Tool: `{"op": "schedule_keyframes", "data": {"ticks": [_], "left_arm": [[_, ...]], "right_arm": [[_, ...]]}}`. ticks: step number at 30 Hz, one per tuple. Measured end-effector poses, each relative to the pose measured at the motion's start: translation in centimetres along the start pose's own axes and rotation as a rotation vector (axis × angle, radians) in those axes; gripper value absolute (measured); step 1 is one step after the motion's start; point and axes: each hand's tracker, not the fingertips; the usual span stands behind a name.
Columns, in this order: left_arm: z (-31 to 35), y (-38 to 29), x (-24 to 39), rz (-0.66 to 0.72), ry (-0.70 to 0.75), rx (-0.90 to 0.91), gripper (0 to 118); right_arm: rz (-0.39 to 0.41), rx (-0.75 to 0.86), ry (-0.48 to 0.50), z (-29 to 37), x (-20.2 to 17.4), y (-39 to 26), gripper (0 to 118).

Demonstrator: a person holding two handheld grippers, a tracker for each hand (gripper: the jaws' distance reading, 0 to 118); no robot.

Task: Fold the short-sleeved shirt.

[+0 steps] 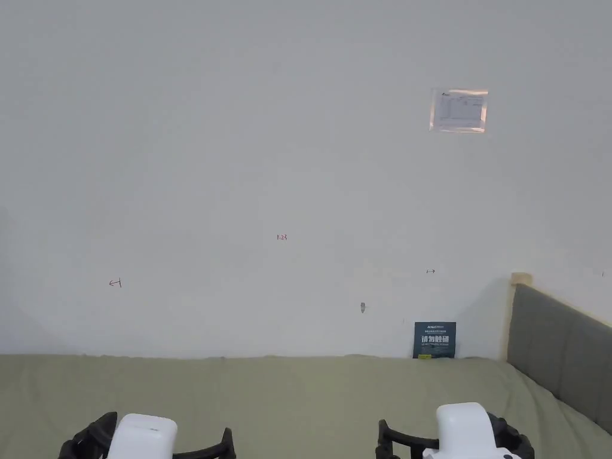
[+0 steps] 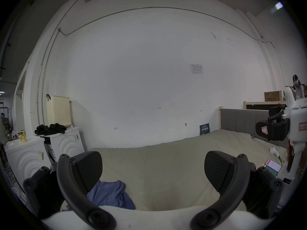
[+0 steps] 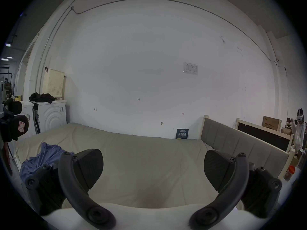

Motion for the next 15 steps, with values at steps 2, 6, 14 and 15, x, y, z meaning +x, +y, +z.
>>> {"op": "schedule_keyframes", "data": {"ticks": [2, 6, 14, 15], "left_arm": [[0.00, 0.02, -0.01, 0.004, -0.004, 0.002, 118], [-0.13, 0.08, -0.29, 0.021, -0.024, -0.011, 118], [-0.17, -0.04, -0.60, 0.069, -0.049, -0.038, 100], [-0.15, -0.04, -0.52, 0.069, -0.049, -0.037, 57]], "right_arm": [[-0.008, 0.005, 0.000, 0.07, -0.05, 0.12, 118], [-0.024, -0.010, 0.011, -0.15, -0.05, 0.11, 118], [-0.044, -0.024, 0.030, 0.39, -0.19, 0.61, 95], [-0.038, -0.026, 0.026, 0.52, -0.35, 0.80, 53]]}}
